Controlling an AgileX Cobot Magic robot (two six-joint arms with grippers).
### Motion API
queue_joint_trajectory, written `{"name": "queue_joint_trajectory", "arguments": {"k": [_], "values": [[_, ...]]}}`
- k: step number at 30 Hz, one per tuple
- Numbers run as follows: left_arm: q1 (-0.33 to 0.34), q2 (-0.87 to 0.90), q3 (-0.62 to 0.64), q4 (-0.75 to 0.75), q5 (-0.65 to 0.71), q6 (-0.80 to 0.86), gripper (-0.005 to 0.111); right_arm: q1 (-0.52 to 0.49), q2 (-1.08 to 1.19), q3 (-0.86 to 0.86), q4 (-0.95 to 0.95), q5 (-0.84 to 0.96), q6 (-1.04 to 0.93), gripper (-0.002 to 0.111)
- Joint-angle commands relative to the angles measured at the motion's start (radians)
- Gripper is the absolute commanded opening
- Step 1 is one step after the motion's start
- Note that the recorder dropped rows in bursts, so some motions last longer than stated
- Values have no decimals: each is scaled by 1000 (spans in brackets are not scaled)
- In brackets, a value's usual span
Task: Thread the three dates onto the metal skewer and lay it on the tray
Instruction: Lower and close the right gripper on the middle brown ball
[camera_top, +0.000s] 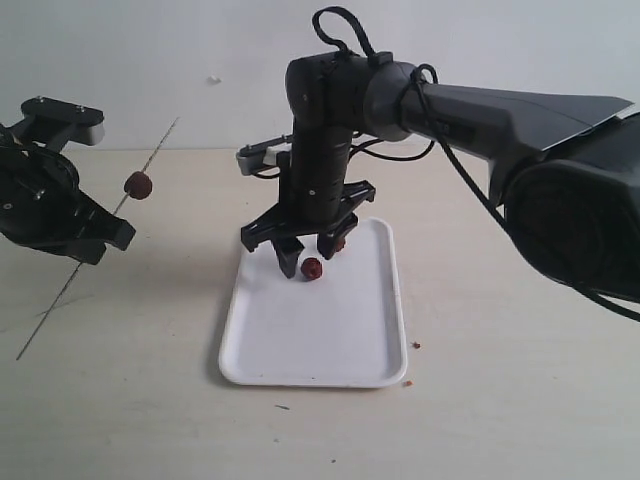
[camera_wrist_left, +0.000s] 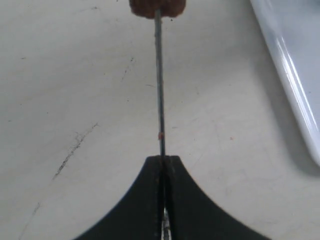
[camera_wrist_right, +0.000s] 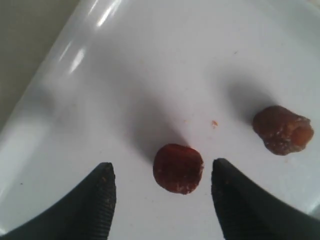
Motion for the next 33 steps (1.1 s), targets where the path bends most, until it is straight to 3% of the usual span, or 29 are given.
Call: {"name": "queue_joint_trajectory", "arguments": {"k": [1,16,33], "values": [[1,-10,-6,-12,-8,-5,0,-3,17,-11,-13,-1,3,55],[1,-10,-6,-12,-8,-5,0,-3,42,-11,-27,-17,26,55],[1,-7,-6,-18,-10,-5,0,-3,42,-11,-25,-26,26,40]]}}
